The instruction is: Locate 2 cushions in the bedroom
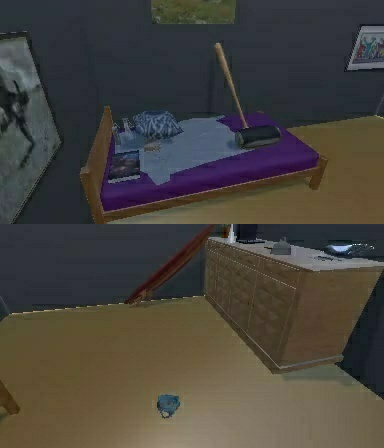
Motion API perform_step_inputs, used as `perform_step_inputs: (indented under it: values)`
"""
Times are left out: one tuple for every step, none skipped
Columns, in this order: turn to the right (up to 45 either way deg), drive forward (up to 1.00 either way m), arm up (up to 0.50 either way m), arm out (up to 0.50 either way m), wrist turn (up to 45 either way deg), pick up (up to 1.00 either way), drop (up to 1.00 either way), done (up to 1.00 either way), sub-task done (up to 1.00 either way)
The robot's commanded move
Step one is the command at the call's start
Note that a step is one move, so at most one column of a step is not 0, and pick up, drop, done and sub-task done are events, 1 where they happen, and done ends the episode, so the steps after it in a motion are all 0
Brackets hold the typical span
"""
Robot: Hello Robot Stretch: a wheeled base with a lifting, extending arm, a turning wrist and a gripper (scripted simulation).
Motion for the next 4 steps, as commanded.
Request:
perform_step_inputs:
  values:
    - [-12.0,0.0,0.0,0.0,0.0,0.0,0.0,0.0,0.0]
    - [0.0,0.7,0.0,0.0,0.0,0.0,0.0,0.0,0.0]
    - [12.0,0.0,0.0,0.0,0.0,0.0,0.0,0.0,0.0]
    - [0.0,0.0,0.0,0.0,0.0,0.0,0.0,0.0,1.0]
